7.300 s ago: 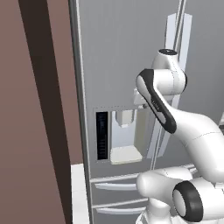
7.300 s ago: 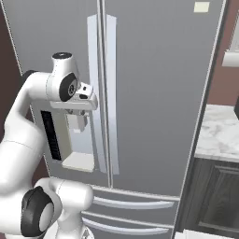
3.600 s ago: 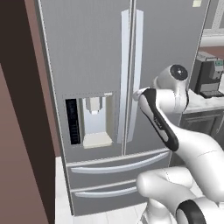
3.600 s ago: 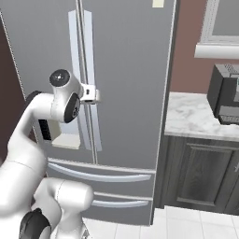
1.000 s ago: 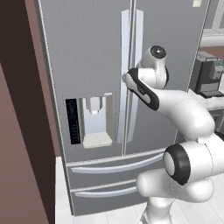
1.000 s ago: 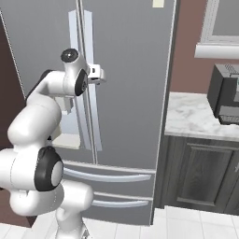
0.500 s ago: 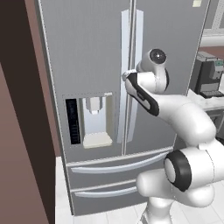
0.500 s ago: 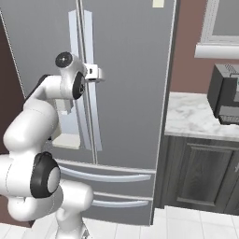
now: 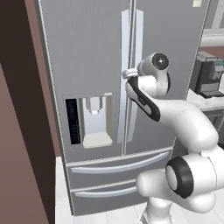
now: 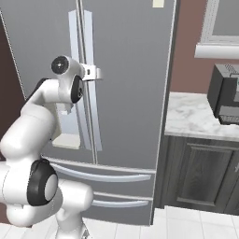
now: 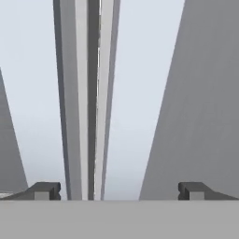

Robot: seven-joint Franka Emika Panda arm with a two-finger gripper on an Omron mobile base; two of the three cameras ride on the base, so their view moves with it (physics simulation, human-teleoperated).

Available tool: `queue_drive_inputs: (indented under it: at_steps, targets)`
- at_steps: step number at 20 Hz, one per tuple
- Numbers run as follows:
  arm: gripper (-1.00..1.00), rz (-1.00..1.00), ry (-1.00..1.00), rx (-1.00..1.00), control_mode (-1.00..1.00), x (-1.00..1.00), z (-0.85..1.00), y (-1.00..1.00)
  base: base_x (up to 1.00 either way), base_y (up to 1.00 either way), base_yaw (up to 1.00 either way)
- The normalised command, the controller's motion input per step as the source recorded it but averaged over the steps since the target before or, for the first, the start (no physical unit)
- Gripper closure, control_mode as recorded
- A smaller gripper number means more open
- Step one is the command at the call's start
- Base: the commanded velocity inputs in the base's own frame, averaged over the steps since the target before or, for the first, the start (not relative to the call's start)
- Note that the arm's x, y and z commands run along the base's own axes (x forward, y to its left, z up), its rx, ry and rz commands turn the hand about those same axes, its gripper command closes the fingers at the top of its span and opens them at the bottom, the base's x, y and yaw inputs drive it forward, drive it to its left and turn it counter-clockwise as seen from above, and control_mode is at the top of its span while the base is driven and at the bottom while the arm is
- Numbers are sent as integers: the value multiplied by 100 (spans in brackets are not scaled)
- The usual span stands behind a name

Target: Gather the lemon wedge and lemon from the fridge and place them on a tray on the dining counter. Then gather the steaks from the fridge and place them on the other tray.

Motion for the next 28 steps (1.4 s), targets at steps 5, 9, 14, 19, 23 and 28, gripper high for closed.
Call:
queue_drive_inputs:
  at_steps: [5,9,14,19,23,28]
  targets:
    - [-100,0,-1,5,-100,5,0,0,0,0,0]
    - [-100,0,-1,5,-100,17,0,0,0,0,0]
    - [-100,0,0,5,-100,12,2,-16,0,0,0]
    - [-100,0,0,0,-100,1,0,-34,0,0,0]
    - [-100,-1,3,0,-100,33,0,-5,0,0,0]
    - [-100,-1,1,0,-100,51,0,1,0,0,0]
